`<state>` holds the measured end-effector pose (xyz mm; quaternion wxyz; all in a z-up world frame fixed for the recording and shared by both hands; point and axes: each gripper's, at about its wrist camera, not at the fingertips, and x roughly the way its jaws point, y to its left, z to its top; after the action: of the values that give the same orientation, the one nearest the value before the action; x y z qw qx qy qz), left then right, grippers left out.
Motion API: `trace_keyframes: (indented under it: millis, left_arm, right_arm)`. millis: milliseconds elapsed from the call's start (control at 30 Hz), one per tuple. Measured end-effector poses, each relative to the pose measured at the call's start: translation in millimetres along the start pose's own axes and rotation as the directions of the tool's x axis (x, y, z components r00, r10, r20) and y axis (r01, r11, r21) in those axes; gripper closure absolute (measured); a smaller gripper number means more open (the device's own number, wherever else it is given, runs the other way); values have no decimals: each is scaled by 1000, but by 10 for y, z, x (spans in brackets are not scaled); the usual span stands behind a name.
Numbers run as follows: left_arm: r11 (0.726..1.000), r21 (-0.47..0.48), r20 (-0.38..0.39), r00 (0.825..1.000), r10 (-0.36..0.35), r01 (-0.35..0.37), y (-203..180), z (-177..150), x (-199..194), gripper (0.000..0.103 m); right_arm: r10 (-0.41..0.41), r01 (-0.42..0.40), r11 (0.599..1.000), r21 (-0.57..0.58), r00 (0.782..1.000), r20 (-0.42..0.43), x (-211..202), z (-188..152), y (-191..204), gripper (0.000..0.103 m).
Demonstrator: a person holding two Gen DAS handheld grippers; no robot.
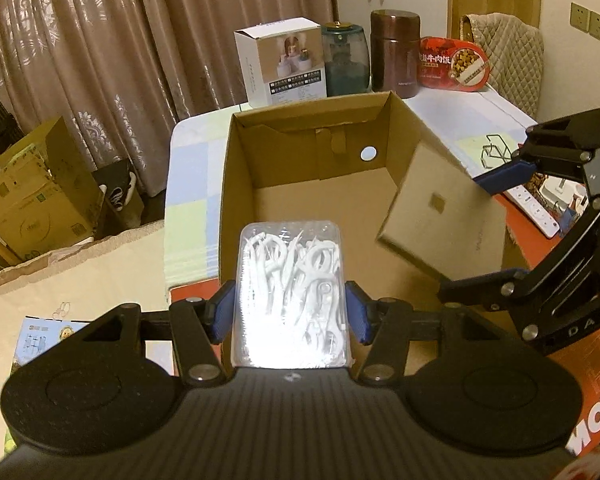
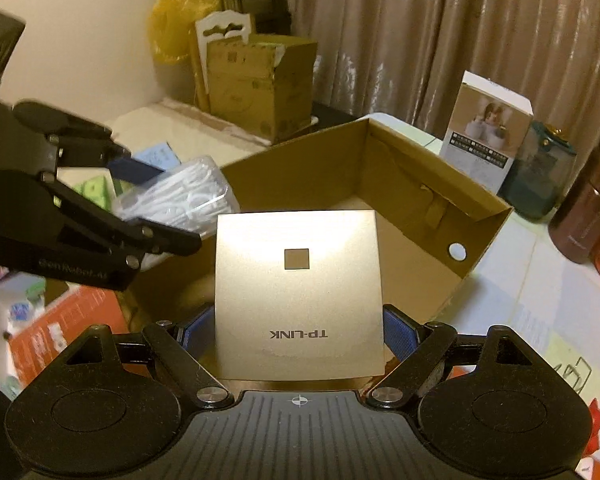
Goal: Organize rigid objects
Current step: 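Carry both boxes over the cardboard box and open both tools to drop them, then withdraw both open tools from the cardboard box back over the table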
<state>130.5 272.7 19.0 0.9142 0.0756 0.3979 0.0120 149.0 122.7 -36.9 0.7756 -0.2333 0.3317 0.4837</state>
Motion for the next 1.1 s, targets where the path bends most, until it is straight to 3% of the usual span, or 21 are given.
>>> trace_keyframes:
  millis: [500,600,667,867,1100]
  left_arm:
    - [1000,-21,-6,1000,-14,14,49,-98,163,51]
    - [999,-35,16,1000,-5,6,64,-97,126,42]
    - [999,-47,28,1000,-2,4,75,-86,83,42]
    - [996,-85,67,998,2,4,60,-48,-147,42]
    - [987,-151,128,991,-27,46,-108,17,-536,42]
  right_arm:
    - [-1,1,998,-64,1000,-8,103,-81,86,20]
    - [4,-3,998,-62,1000,17,80,-85,86,20]
    - [-6,8,998,-60,999,37,40,-87,76,20]
    - [-27,28,1000,-10,992,122,-330,-110,-12,20]
    - [-99,74,987,141,980,174,-890,-310,-161,20]
